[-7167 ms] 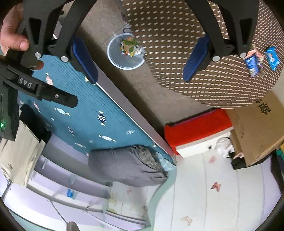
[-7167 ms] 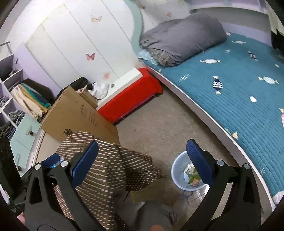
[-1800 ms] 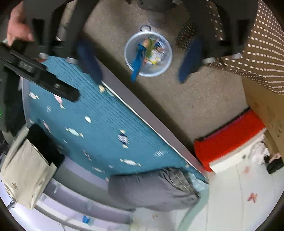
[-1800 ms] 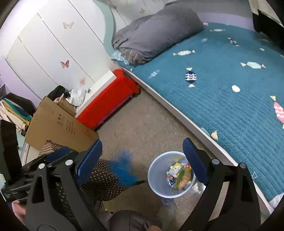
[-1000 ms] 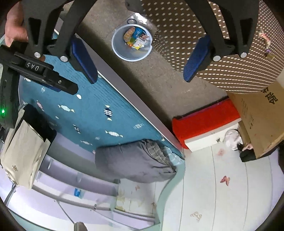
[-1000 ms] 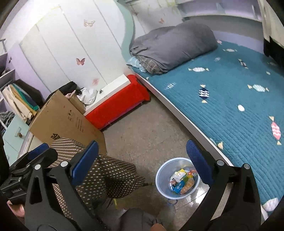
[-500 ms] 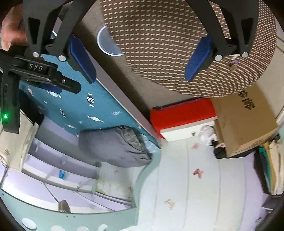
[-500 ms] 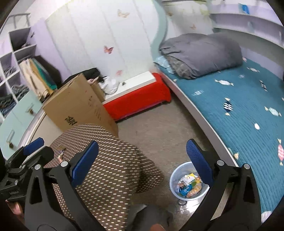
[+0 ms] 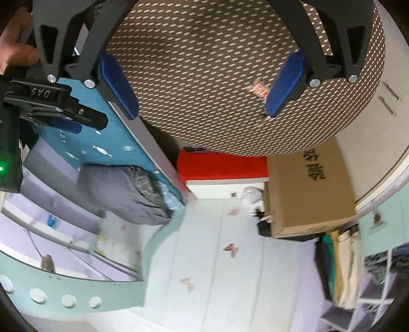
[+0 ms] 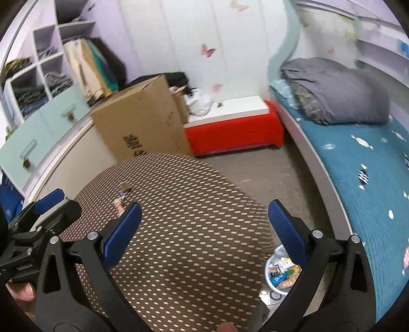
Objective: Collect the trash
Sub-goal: 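Move both open tools back over the table toward the last trash, then grasp the red-white checkered wrapper with right tool while left tool grasps purple ring tag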
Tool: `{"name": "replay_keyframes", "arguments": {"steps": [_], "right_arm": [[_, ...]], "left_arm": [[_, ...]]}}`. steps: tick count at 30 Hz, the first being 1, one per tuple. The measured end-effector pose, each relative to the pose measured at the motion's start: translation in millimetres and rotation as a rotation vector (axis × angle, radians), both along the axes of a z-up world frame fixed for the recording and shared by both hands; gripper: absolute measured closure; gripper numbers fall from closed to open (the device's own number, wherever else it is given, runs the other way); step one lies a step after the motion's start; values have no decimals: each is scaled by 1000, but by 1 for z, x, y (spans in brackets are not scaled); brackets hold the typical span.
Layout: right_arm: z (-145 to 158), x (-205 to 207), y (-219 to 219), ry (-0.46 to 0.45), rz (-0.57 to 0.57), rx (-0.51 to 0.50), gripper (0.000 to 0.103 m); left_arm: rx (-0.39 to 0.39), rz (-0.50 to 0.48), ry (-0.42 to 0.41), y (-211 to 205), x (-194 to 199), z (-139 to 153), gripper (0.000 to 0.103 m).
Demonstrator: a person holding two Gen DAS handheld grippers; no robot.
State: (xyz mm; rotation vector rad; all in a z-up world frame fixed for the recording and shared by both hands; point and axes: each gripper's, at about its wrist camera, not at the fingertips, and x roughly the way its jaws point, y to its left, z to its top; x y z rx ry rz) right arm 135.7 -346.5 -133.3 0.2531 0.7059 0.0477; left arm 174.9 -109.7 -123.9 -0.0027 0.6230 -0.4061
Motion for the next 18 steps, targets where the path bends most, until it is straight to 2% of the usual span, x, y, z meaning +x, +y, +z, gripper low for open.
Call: {"name": "replay_keyframes", "arguments": {"steps": [4,11,18], "right_arm": [[-9,17,31,14,71,-9,6],[-28,43,77,46,159,-21,6],[-56,74,125,92,256,-84,6]], "left_arm": [[-4,52,31,31,6,-12,5],[3,166,33,88,10,-22,5],[38,275,35,134,19,-35,5]]}}
